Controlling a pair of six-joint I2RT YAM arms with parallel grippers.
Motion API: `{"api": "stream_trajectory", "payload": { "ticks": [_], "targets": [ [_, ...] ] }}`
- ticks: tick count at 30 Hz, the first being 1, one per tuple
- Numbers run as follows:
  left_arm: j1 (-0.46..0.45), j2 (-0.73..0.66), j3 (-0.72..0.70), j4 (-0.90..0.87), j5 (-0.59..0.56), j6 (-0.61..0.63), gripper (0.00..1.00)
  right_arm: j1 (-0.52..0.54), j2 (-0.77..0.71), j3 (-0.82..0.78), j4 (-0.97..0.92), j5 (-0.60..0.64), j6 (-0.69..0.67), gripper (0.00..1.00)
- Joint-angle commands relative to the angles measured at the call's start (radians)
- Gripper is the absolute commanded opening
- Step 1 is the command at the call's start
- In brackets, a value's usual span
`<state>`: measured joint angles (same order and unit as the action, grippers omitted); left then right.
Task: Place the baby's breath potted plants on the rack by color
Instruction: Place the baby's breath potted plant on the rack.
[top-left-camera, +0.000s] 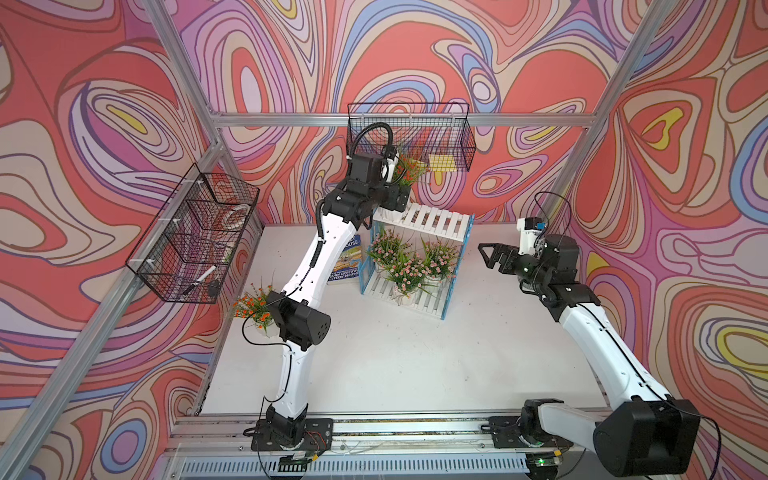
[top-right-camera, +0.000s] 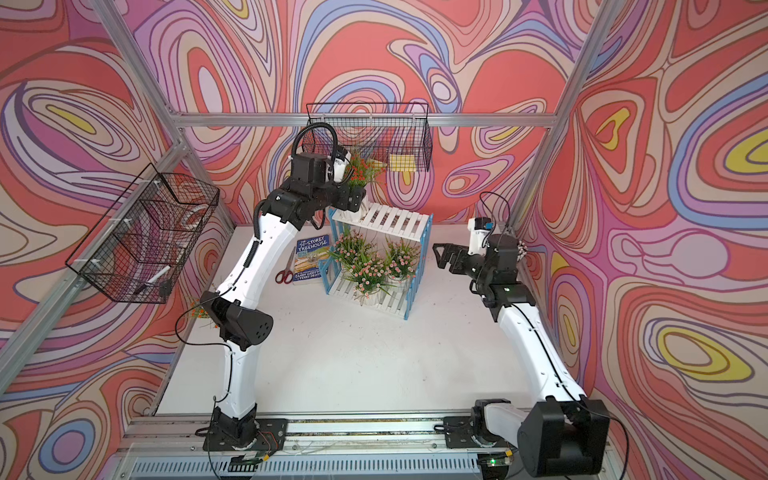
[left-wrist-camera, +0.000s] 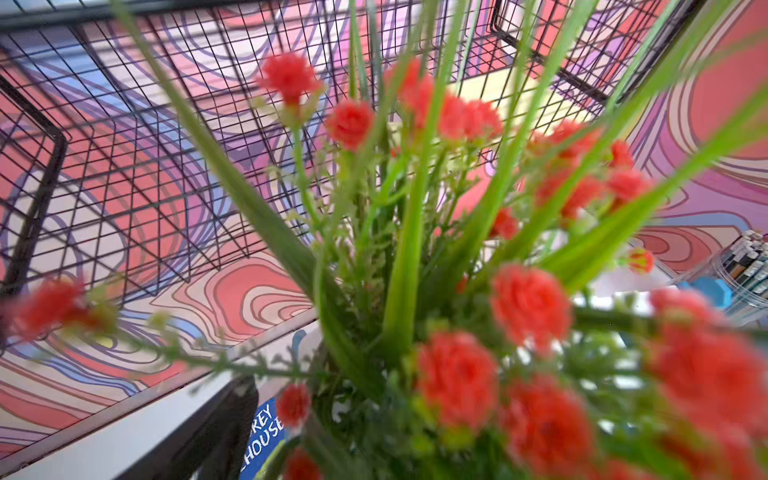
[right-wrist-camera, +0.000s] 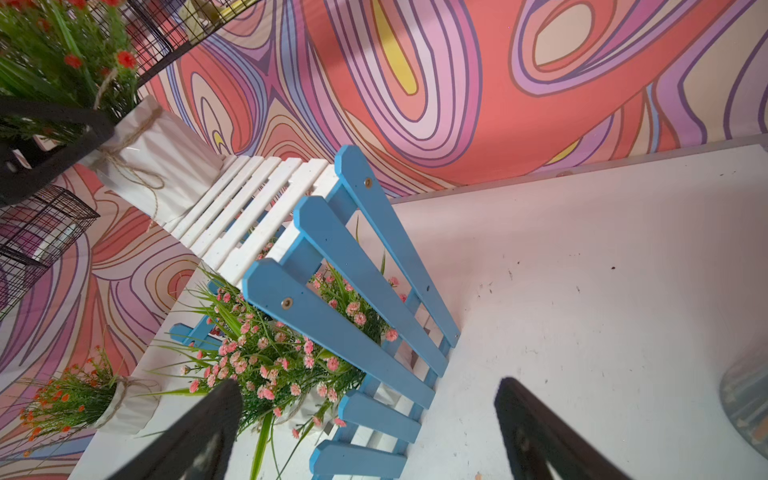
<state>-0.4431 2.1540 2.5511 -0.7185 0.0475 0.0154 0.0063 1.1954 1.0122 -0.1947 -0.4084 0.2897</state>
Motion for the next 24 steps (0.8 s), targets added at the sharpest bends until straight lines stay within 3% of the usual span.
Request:
{"api": "stream_trajectory", "payload": {
  "ticks": [1, 10, 18, 24],
  "targets": [
    [0.009, -0.02, -0.015, 0.06, 0.03, 0.014, 1.0, 0.004, -0.007, -0.011, 0.0, -0.003, -0.018, 0.98],
    [0.008, -0.159, -0.281, 0.31, 0.156, -0.003, 1.0, 0.003, -0.007, -0.017, 0.004, -0.007, -0.023, 0.98],
    [0.008, -0.301, -0.58, 0.668, 0.18, -0.029, 1.0, 0.003, -0.011, -0.021, 0.009, -0.008, -0.026, 0.98],
    [0.015, -0.335, -0.696, 0.881, 0.219, -0.057, 1.0, 0.004, -0.013, -0.011, -0.001, -0.009, -0.03, 0.98]
  ]
}}
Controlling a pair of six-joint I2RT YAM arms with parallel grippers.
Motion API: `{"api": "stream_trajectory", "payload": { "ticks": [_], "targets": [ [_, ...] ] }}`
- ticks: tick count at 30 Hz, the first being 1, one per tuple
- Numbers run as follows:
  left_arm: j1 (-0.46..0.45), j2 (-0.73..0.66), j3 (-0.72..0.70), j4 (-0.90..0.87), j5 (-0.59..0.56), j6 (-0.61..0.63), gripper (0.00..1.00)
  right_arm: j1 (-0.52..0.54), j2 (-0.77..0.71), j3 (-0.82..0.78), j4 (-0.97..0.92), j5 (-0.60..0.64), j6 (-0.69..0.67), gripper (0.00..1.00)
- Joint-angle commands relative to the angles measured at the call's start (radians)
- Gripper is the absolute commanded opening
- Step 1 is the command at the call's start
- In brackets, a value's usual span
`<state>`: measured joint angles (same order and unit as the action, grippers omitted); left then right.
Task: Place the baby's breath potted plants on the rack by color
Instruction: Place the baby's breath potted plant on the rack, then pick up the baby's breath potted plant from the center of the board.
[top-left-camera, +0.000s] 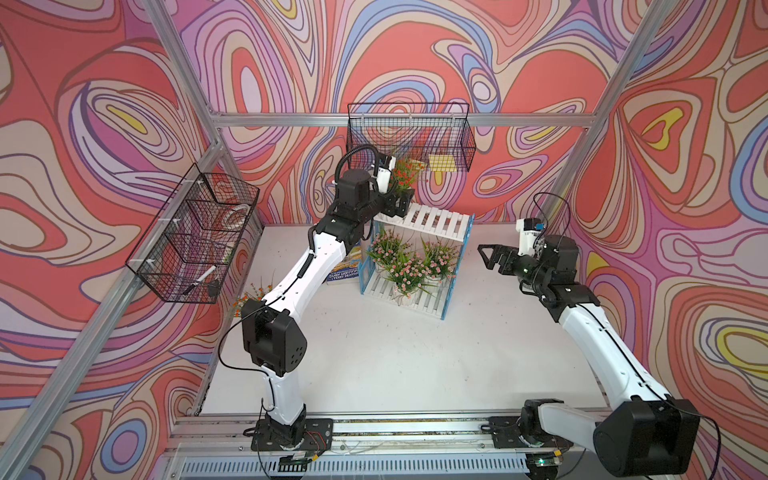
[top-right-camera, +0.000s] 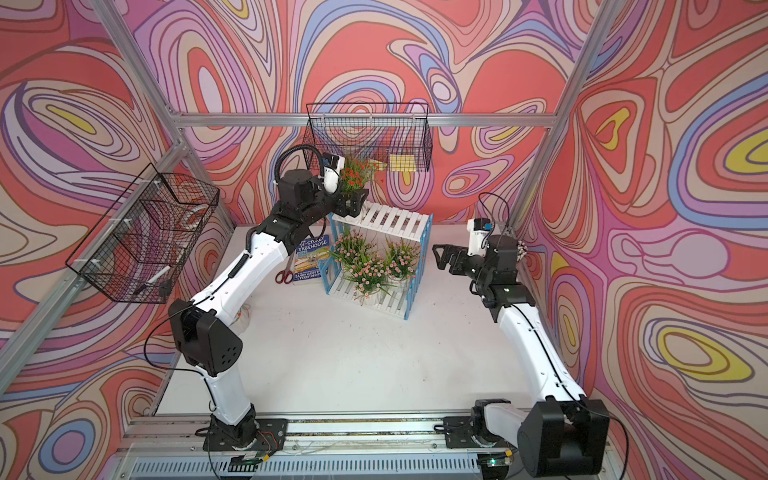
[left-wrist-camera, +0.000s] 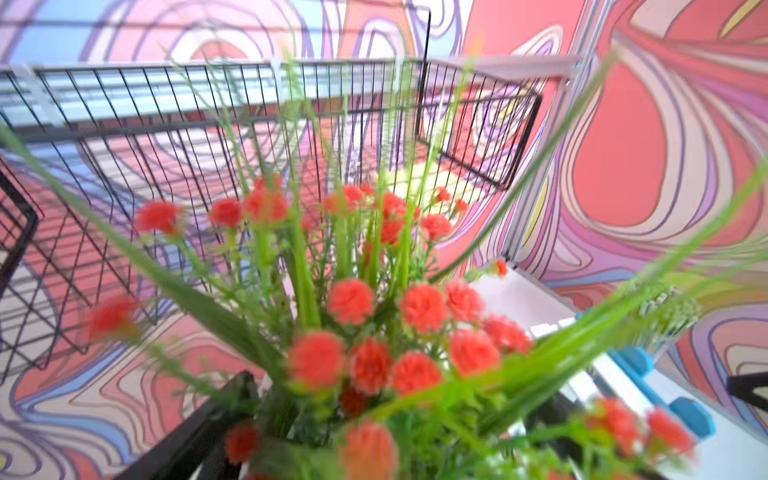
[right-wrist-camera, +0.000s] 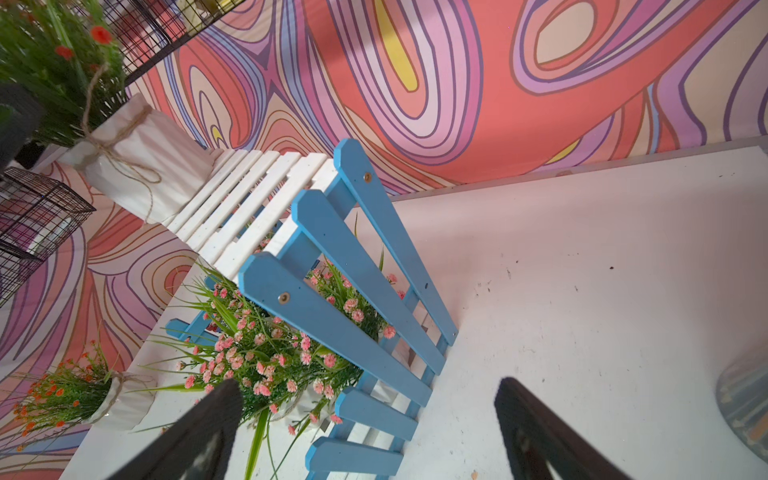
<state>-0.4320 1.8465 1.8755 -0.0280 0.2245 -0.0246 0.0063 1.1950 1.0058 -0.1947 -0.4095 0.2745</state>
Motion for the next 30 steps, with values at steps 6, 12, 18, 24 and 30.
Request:
{"api": "stream_trajectory", "payload": {
  "ticks": [6, 12, 18, 24, 30],
  "targets": [
    [0.013, -0.011, -0.073, 0.328, 0.032, -0.045, 1.0, 0.003, -0.015, 0.005, -0.008, -0.008, -0.02, 0.98],
    [0.027, -0.039, -0.202, 0.531, 0.007, -0.075, 1.0, 0.004, -0.008, 0.01, -0.005, -0.017, -0.021, 0.98],
    [0.064, -0.069, -0.342, 0.836, 0.044, -0.187, 1.0, 0.004, -0.002, 0.008, 0.003, -0.021, -0.023, 0.98],
    [0.085, -0.095, -0.393, 0.975, 0.032, -0.258, 1.0, 0.004, -0.004, 0.004, 0.001, -0.022, -0.027, 0.98],
    [0.088, -0.181, -0.451, 0.963, 0.059, -0.239, 1.0, 0.004, -0.001, -0.002, 0.012, -0.025, -0.02, 0.98]
  ]
}}
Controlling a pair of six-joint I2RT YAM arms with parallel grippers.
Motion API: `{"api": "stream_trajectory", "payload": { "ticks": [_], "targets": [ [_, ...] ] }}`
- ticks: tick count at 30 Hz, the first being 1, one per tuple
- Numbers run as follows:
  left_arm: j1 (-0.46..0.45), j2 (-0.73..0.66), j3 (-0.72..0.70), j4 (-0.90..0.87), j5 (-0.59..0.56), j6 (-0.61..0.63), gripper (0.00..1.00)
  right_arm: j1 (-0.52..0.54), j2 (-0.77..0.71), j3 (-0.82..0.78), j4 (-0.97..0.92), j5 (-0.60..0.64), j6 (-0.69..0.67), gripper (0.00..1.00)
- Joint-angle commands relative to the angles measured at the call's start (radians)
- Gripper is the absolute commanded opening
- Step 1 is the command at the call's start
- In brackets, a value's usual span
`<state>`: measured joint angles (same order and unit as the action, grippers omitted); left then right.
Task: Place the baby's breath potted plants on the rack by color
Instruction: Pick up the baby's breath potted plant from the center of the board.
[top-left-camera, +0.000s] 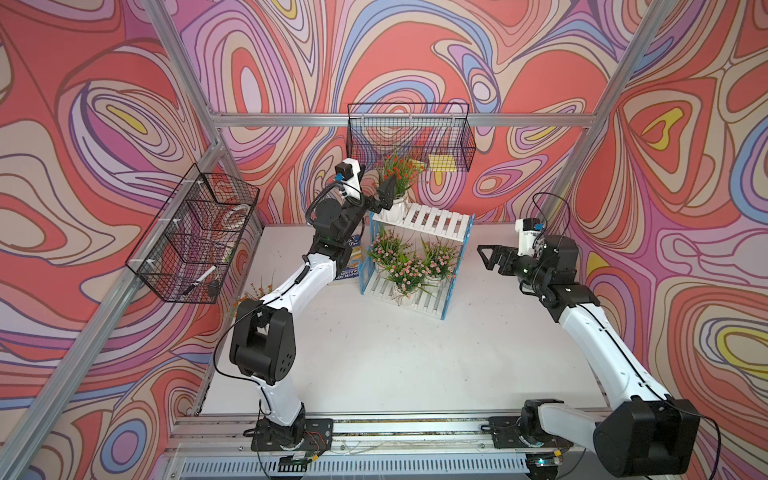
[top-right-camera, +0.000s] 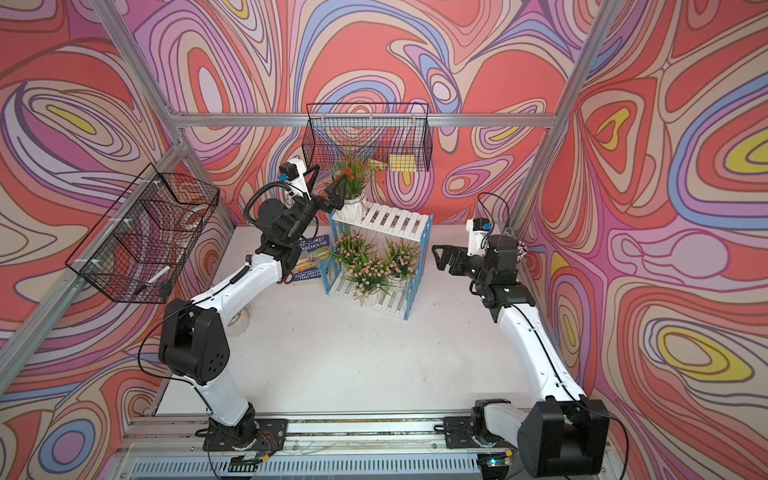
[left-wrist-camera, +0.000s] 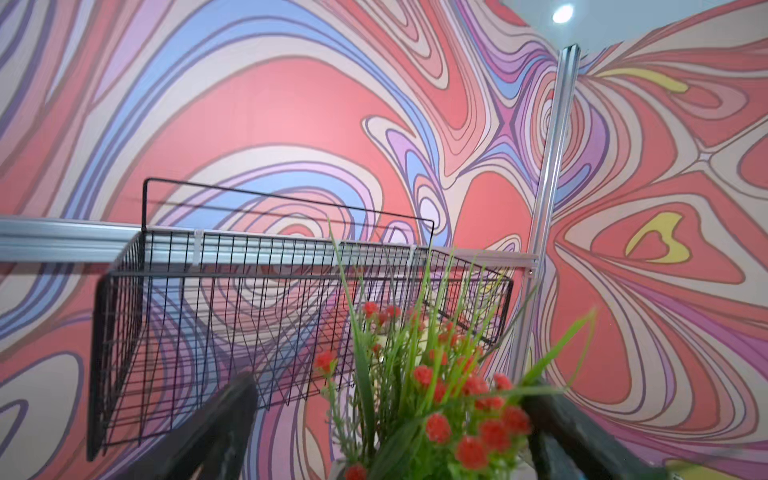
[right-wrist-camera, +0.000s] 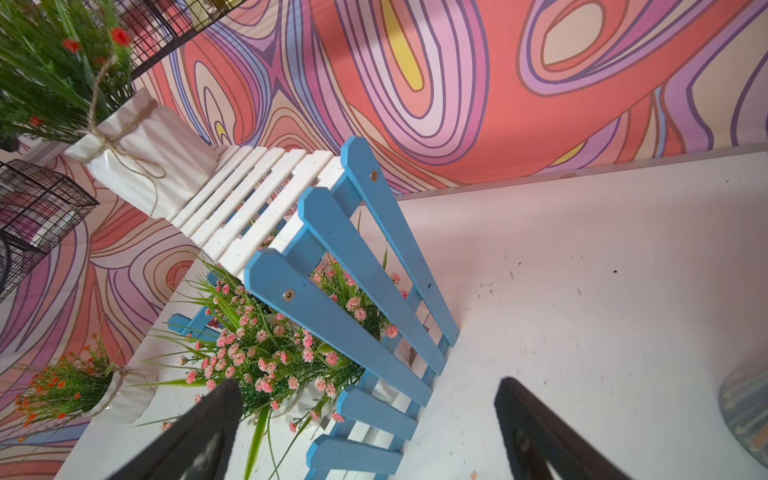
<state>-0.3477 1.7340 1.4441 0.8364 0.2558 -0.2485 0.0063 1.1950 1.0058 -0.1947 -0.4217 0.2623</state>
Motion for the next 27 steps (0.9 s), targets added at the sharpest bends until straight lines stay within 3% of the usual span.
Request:
{"api": "stream_trajectory", "payload": {
  "ticks": [1, 6, 9, 14, 22, 27],
  "targets": [
    [0.004, -0.089, -0.041, 0.102, 0.034, -0.015, 1.0, 0.004, 0.0, -0.003, 0.015, -0.015, -0.006, 0.98],
    [0.006, -0.228, -0.179, 0.068, -0.024, -0.002, 1.0, 0.003, 0.0, -0.009, 0.017, -0.019, -0.001, 0.98],
    [0.006, -0.354, -0.238, -0.165, -0.131, 0.042, 1.0, 0.004, 0.0, -0.009, 0.016, -0.019, 0.001, 0.98],
    [-0.004, -0.544, -0.344, -0.587, -0.355, 0.01, 1.0, 0.007, 0.013, -0.025, 0.052, -0.025, 0.026, 0.98],
    [-0.175, -0.653, -0.449, -1.105, -0.757, -0.162, 1.0, 0.028, 0.036, -0.033, 0.069, -0.014, 0.037, 0.98],
    [-0.208, -0.653, -0.516, -1.321, -0.916, -0.437, 1.0, 0.042, 0.043, -0.033, 0.058, 0.0, 0.031, 0.98]
  ]
}}
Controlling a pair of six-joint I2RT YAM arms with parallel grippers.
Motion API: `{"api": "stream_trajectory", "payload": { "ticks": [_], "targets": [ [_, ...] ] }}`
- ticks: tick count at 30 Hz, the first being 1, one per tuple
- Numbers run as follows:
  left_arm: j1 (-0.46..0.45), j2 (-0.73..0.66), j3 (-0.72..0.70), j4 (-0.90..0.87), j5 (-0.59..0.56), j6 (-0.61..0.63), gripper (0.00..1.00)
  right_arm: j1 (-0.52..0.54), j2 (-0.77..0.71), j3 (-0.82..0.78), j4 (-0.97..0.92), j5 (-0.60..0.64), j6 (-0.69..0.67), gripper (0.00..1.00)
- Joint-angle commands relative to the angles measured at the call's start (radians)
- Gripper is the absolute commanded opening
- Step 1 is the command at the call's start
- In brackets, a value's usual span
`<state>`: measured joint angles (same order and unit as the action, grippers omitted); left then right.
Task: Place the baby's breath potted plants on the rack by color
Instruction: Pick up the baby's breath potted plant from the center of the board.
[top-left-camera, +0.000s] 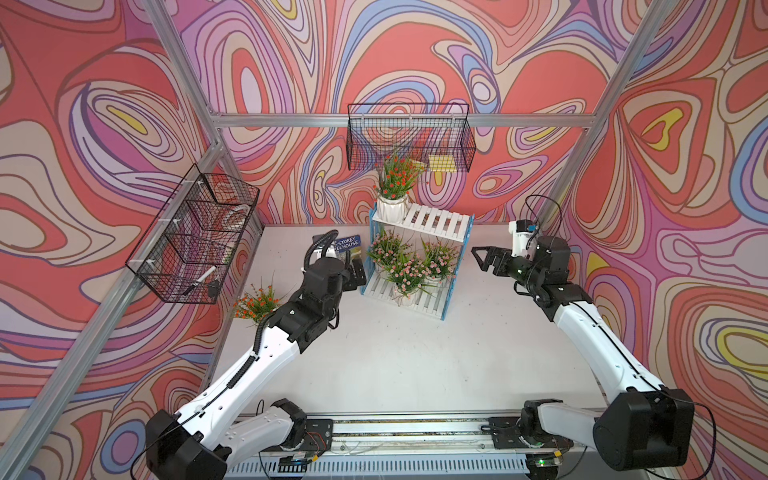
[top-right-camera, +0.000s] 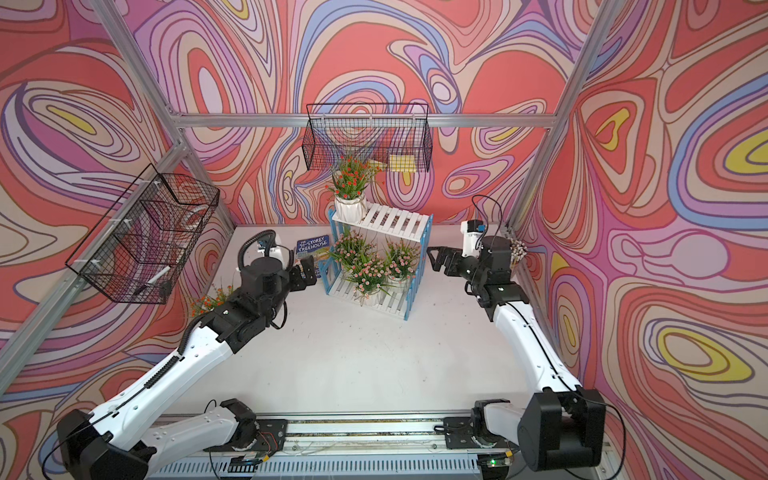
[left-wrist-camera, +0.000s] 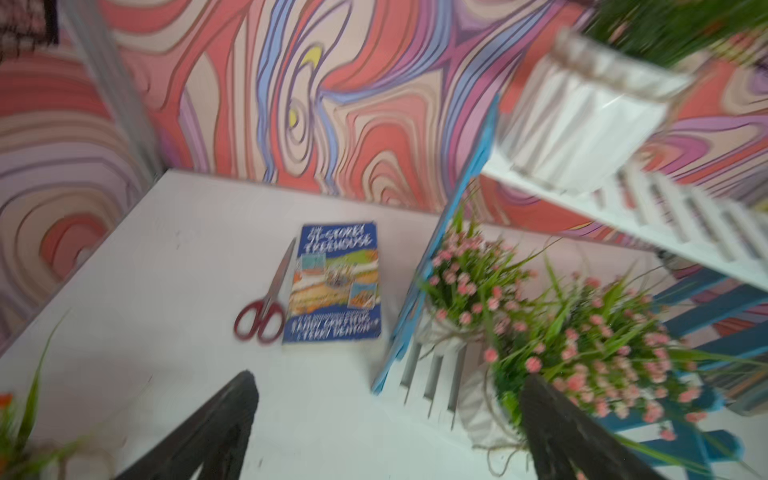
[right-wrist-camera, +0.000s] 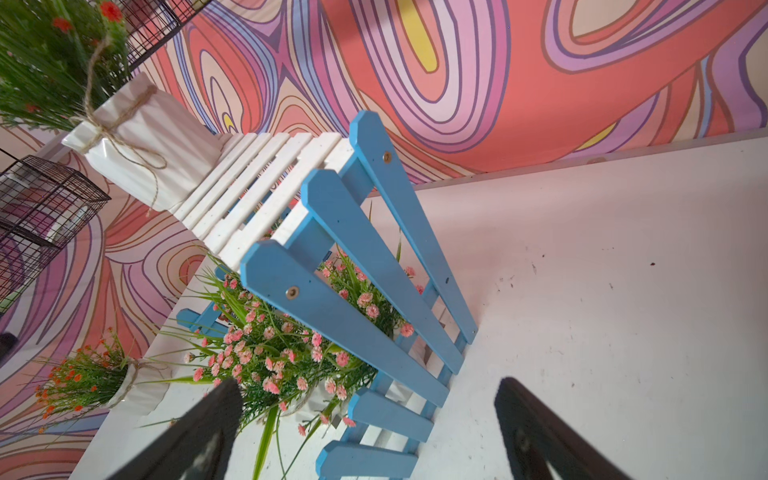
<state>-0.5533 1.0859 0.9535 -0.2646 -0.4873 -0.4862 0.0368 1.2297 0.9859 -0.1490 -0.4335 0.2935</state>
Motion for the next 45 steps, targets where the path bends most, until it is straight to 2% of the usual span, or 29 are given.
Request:
{"api": "stream_trajectory", "payload": {
  "ticks": [1, 5, 9, 13, 16, 22, 25, 30, 36, 41, 45],
  "targets": [
    [-0.006, -0.004, -0.044, -0.253, -0.193, -0.263, 1.0, 0.014, 0.008, -0.013, 0.007, 0.016, -0.003, 0.98],
    [-0.026, 0.061, -0.023, -0.492, -0.342, -0.533, 1.0, 0.015, 0.008, -0.018, 0.01, 0.019, -0.007, 0.98],
    [-0.027, 0.219, 0.06, -0.745, -0.423, -0.824, 1.0, 0.017, 0.018, -0.02, 0.019, 0.014, -0.007, 0.98],
    [-0.016, 0.337, 0.084, -0.82, -0.457, -1.008, 1.0, 0.018, 0.022, -0.016, 0.019, 0.006, -0.012, 0.98],
    [0.031, 0.378, 0.051, -0.747, -0.427, -1.024, 1.0, 0.017, 0.022, -0.014, 0.016, 0.004, -0.02, 0.98],
    [0.085, 0.387, 0.003, -0.734, -0.49, -1.07, 1.0, 0.018, 0.027, -0.012, 0.024, -0.012, -0.022, 0.98],
    [0.124, 0.337, -0.085, -0.61, -0.468, -1.004, 1.0, 0.018, 0.035, -0.013, 0.036, -0.027, -0.015, 0.98],
    [0.207, 0.305, -0.164, -0.502, -0.439, -0.94, 1.0, 0.017, 0.042, -0.022, 0.073, -0.056, 0.002, 0.98],
    [0.26, 0.309, -0.186, -0.355, -0.365, -0.858, 1.0, 0.019, 0.06, -0.008, 0.066, -0.066, -0.005, 0.98],
    [0.329, 0.377, -0.179, -0.279, -0.273, -0.808, 1.0, 0.02, 0.07, -0.002, 0.067, -0.08, -0.001, 0.98],
    [0.351, 0.413, -0.166, -0.243, -0.233, -0.77, 1.0, 0.019, 0.067, 0.012, 0.051, -0.082, -0.008, 0.98]
  ]
}}
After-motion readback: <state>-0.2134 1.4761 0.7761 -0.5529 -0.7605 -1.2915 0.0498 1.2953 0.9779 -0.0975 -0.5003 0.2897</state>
